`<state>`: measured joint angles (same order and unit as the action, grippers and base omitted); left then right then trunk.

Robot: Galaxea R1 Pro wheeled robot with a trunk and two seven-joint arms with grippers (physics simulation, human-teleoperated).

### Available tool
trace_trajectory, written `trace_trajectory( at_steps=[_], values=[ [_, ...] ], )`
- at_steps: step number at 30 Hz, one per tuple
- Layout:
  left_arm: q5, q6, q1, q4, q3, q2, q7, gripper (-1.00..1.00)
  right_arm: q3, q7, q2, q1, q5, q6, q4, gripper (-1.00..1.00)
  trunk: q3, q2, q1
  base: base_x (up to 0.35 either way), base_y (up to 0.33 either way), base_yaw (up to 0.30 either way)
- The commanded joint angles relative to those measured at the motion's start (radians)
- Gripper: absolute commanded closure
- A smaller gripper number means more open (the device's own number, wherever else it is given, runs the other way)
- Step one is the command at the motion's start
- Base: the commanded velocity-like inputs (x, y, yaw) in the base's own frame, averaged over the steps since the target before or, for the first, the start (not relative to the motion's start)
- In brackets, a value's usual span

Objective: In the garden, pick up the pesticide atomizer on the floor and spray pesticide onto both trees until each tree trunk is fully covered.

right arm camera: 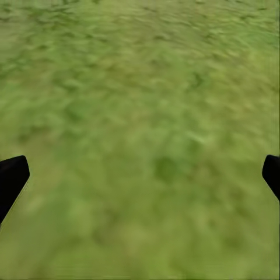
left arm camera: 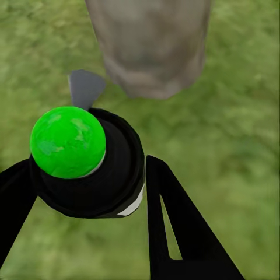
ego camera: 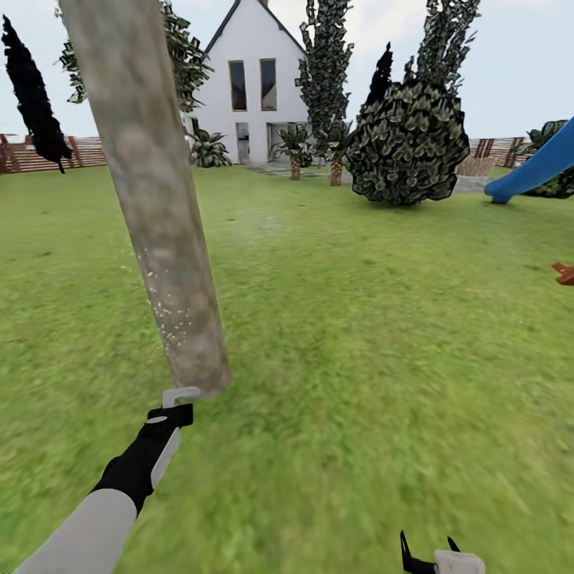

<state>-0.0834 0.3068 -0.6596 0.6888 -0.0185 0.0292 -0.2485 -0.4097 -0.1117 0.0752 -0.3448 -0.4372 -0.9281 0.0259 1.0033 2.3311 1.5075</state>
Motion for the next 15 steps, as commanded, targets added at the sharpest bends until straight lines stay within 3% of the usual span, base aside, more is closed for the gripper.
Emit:
trace_trajectory(
  at_steps=[1,4,15],
  values=[
    [0.001,0.000,0.000,0.000,0.000,0.000,0.000,1.00,0.000,0.000,0.000,0.000,0.000,0.000,0.000,-1.00,0.000,0.000,0.000,0.232,-0.202,0.277],
    [0.001,0.000,0.000,0.000,0.000,0.000,0.000,1.00,0.000,0.000,0.000,0.000,0.000,0.000,0.000,-1.00,0.000,0.000,0.000,0.231,-0.202,0.192],
    [0.001,0.000,0.000,0.000,0.000,0.000,0.000,1.00,0.000,0.000,0.000,0.000,0.000,0.000,0.000,-1.00,0.000,0.000,0.000,0.147,-0.242,0.022]
  ],
)
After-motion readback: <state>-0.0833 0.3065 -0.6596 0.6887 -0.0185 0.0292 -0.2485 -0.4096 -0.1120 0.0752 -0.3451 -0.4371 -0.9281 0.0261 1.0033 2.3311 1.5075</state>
